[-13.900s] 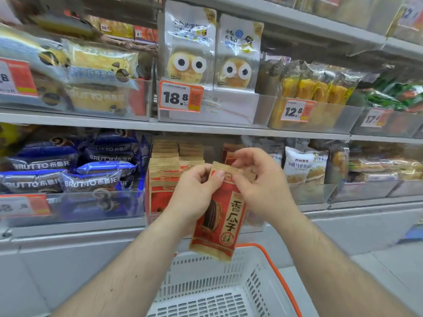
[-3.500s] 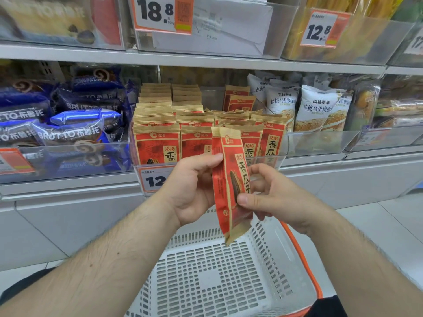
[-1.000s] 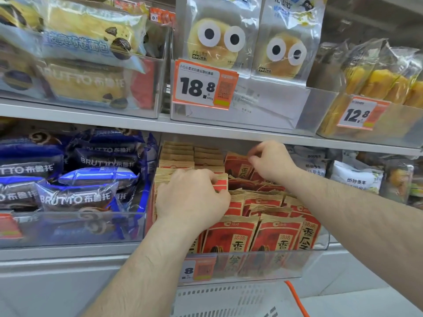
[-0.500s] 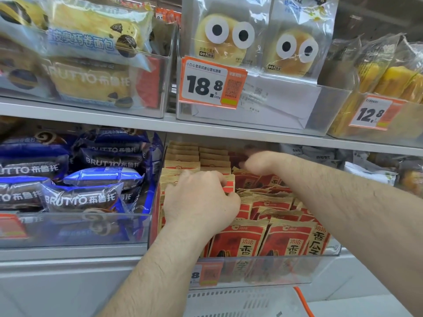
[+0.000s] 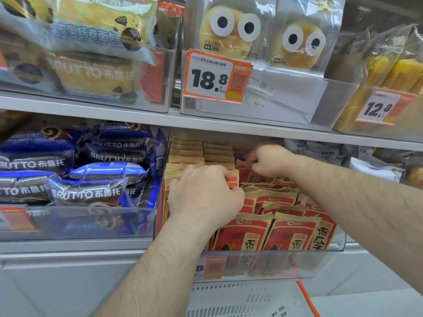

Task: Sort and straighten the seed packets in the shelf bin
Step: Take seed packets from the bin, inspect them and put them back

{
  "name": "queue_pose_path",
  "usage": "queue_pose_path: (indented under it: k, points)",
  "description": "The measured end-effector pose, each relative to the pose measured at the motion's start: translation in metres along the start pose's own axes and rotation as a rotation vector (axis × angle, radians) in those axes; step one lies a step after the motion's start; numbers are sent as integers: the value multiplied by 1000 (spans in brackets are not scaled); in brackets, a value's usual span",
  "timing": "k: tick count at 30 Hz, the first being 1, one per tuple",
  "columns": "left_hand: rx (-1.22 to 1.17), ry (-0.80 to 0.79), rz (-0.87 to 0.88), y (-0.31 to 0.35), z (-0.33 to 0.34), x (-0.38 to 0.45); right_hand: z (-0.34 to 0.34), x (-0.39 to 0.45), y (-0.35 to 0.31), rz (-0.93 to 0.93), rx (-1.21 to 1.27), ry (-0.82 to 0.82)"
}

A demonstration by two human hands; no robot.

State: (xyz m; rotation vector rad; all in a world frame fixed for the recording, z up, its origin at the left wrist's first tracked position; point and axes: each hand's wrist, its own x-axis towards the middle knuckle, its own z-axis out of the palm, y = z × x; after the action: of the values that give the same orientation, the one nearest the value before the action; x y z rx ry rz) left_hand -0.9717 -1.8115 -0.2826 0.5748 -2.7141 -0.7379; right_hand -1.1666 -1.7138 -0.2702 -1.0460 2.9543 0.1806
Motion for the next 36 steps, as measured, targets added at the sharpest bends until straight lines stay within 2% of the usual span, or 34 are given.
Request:
queue_pose_path:
  k: [5,13,22,27,31,34,36]
  points:
    - [60,-9,26,1,2,-1,2,-18,4,-50,35,112]
    - [23,6,35,-2,-2,-7,-13,-71,11,-57,76,368]
    - [-26,59,73,2,-6,-16,-17,-107,4,-175,72,884]
    - [-209,163,203,4,-3,-21,-33,-132,1,-49,321,1141]
    - [-491,333,298,4,-11,-29,-47,-156,-8,62,737,1135]
    - [-642,405,334,10,-23,-41,-52,-173,-19,103,934,1015]
    - [-695,366,344,14,-30,-50,-51,-184,-27,71,1027,892]
